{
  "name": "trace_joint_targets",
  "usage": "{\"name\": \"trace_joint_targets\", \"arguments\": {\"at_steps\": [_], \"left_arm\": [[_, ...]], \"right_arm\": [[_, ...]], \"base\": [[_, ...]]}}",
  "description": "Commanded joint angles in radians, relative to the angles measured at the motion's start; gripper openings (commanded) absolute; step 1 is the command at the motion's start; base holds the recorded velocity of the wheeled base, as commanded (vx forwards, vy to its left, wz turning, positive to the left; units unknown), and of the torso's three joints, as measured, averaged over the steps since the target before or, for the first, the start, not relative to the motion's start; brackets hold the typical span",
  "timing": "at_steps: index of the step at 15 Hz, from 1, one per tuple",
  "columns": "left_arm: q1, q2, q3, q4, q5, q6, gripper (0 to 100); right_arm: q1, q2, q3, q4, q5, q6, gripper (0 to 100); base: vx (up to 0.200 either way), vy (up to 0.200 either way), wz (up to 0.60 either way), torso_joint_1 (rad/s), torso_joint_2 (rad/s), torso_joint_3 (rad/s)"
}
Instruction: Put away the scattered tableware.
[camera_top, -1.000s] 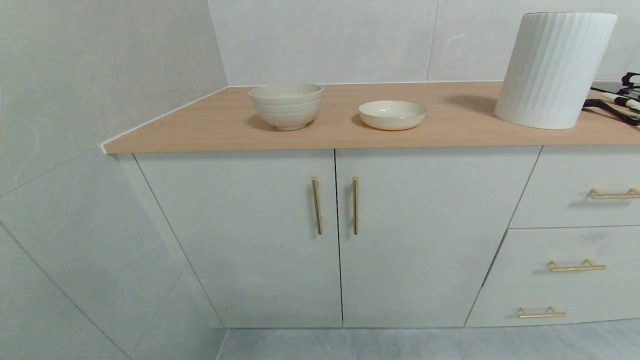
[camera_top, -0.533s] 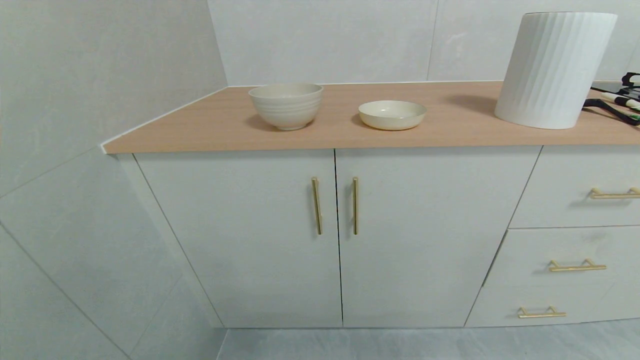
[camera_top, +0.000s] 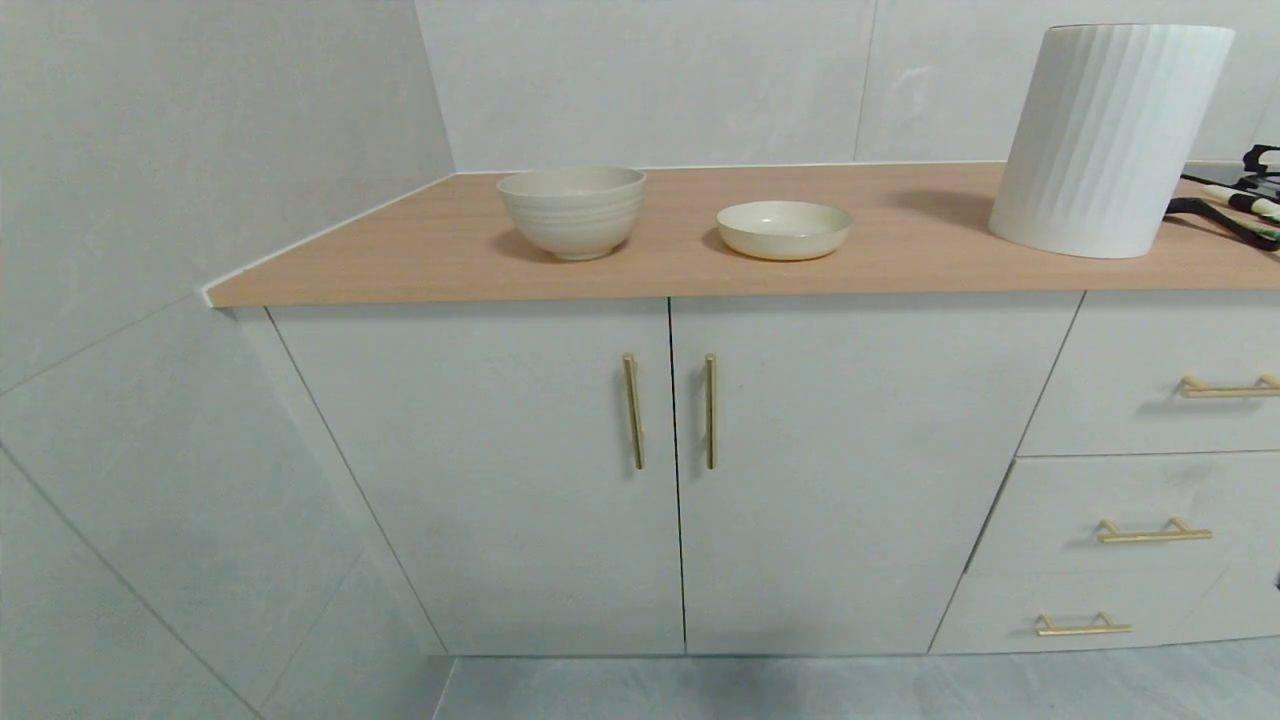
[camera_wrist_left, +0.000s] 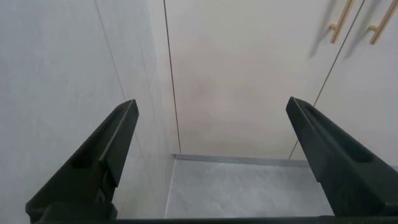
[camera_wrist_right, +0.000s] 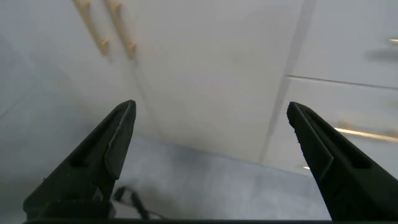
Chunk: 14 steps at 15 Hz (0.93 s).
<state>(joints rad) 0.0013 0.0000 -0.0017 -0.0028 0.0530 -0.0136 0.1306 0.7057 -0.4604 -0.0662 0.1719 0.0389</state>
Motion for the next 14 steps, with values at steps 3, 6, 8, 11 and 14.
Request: {"name": "trace_joint_targets", "arguments": {"at_steps": [3,6,8,11,14], "left_arm": [[0.0,0.0,0.0,0.0,0.001,0.0,100],[0.0,0.0,0.0,0.0,0.001,0.0,100],[0.0,0.0,0.0,0.0,0.001,0.0,100],[0.0,0.0,0.0,0.0,0.001,0.0,100],[0.0,0.0,0.0,0.0,0.001,-0.002,100]], "right_arm": [[0.29,0.798,-0.356,-0.199,0.021,0.019,100],[0.389,0.963,-0.529,-0.202,0.028,0.099,100],[0.417,1.022,-0.596,-0.202,0.028,0.116,100],[0.474,1.144,-0.676,-0.207,0.023,0.134,100],[0.489,1.236,-0.679,-0.366,0.023,0.188,100]], "base": [[0.0,0.0,0.0,0.0,0.0,0.0],[0.0,0.0,0.0,0.0,0.0,0.0],[0.0,0.0,0.0,0.0,0.0,0.0],[0.0,0.0,0.0,0.0,0.0,0.0],[0.0,0.0,0.0,0.0,0.0,0.0]]}}
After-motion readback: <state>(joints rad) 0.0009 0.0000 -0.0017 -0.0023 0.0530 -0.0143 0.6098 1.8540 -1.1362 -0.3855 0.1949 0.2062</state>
